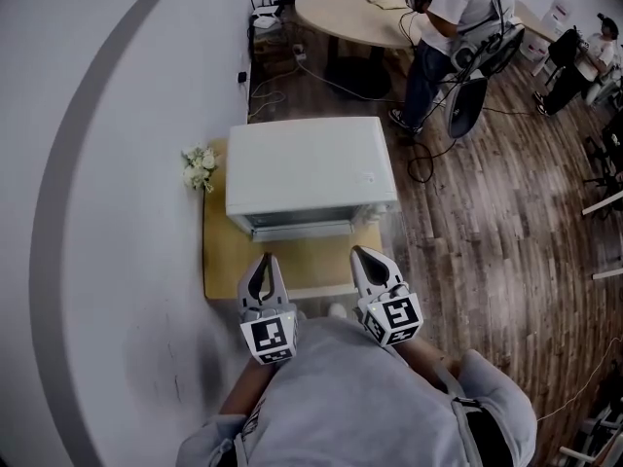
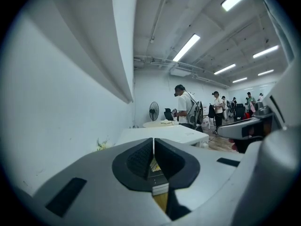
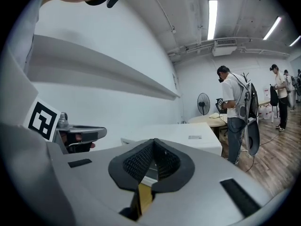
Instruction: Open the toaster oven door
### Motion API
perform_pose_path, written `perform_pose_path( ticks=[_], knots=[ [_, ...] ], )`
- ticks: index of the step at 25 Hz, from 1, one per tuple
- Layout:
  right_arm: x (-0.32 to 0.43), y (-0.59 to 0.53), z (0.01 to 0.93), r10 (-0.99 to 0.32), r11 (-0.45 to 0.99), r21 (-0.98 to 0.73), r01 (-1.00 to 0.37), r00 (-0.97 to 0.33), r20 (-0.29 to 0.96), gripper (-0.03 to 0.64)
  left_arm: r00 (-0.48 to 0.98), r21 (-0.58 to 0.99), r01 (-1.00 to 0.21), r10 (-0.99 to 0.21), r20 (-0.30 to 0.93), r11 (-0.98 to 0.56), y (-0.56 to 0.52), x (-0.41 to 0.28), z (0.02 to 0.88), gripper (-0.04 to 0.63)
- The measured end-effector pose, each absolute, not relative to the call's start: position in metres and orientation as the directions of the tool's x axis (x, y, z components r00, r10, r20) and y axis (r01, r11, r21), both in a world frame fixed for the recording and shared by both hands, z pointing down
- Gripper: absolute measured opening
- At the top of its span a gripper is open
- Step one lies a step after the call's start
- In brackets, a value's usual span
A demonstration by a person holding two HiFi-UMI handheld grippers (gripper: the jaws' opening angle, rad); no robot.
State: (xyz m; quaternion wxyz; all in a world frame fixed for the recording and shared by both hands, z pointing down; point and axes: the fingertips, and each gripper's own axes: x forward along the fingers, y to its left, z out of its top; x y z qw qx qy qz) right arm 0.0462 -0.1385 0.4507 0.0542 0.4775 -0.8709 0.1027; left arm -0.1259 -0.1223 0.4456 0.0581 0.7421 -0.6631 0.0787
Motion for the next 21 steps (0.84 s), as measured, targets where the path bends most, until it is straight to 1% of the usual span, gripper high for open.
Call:
perform_pose_path(
  ticks=[7, 21],
  knots=[
    [0.0412, -0.1389, 0.4481, -0.816, 0.542, -0.089, -0.835, -0.549, 0.183, -0.002, 0.11, -0.029, -0.993, -0.975, 0.194, -0.118, -0.124, -0.1249, 0.4467, 0.011],
    [0.0395, -0.144, 0.4515, -0.815, 0.539, -0.085, -0.838, -0.545, 0.197, -0.002, 0.134, -0.01, -0.99, -0.969, 0.207, -0.139, -0.131, -0.1228, 0.4471, 0.011]
  ],
)
